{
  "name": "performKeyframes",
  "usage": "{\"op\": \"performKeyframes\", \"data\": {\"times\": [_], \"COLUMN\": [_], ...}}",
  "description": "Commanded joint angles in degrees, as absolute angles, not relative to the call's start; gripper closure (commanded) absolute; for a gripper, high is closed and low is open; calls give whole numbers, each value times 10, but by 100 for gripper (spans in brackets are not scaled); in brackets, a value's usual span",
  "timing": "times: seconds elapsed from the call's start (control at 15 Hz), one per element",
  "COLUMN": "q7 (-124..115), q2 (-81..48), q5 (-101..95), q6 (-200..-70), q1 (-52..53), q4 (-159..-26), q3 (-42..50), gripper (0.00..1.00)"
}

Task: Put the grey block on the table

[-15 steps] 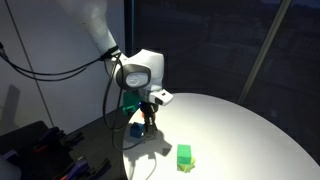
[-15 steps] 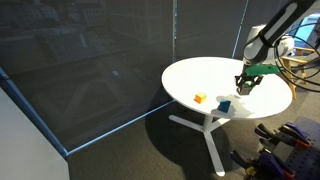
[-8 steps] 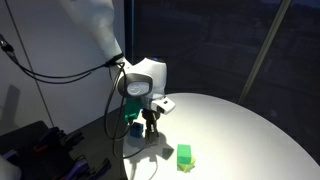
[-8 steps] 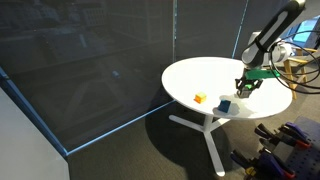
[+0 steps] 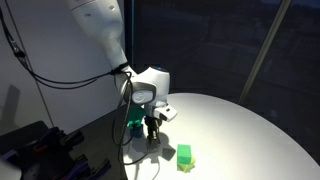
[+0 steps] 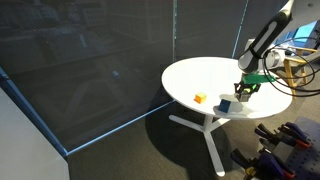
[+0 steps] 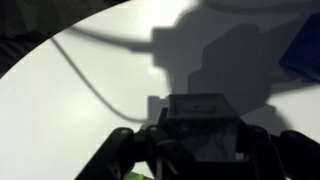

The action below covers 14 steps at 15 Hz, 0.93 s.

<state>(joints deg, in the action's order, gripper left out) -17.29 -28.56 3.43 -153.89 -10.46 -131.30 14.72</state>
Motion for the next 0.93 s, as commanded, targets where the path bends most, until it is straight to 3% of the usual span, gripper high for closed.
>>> {"op": "performKeyframes", "data": {"times": [0.0, 0.27, 0.33, 0.4, 0.6, 0.87], "q7": [-154, -154, -154, -154, -154, -156], "q2": [-309, -319, -320, -321, -320, -307], "q5": [50, 49, 50, 50, 50, 47], "q6": [-1542, -1542, -1541, -1541, -1541, -1532], "q1": [-114, -114, -114, -114, -113, -108], "q4": [-1290, -1283, -1282, -1281, -1281, -1288], "q3": [139, 139, 138, 138, 138, 138], "gripper": [70, 70, 20, 19, 1, 0]}}
